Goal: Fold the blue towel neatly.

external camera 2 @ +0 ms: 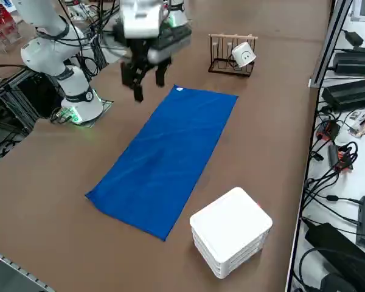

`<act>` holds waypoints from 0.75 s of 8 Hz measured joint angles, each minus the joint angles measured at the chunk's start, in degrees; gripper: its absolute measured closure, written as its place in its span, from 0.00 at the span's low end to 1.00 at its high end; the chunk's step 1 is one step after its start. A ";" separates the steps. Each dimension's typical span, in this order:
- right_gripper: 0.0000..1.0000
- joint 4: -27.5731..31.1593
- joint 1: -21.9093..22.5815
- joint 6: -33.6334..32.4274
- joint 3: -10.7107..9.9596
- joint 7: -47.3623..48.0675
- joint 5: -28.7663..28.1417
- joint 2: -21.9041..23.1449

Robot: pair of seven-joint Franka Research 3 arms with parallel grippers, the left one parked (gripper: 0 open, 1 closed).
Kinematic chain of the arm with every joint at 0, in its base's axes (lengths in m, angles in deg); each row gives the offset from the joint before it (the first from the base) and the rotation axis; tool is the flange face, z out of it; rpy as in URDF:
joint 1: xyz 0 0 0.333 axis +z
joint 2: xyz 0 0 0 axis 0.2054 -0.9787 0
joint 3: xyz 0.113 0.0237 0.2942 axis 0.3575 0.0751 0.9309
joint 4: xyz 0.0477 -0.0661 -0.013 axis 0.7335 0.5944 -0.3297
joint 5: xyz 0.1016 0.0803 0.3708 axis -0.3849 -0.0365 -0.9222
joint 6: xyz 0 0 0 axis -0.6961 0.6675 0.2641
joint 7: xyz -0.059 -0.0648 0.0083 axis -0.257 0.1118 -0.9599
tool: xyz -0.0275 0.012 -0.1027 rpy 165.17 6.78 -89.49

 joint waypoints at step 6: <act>0.01 19.97 -15.72 15.23 -0.17 -3.55 0.00 0.61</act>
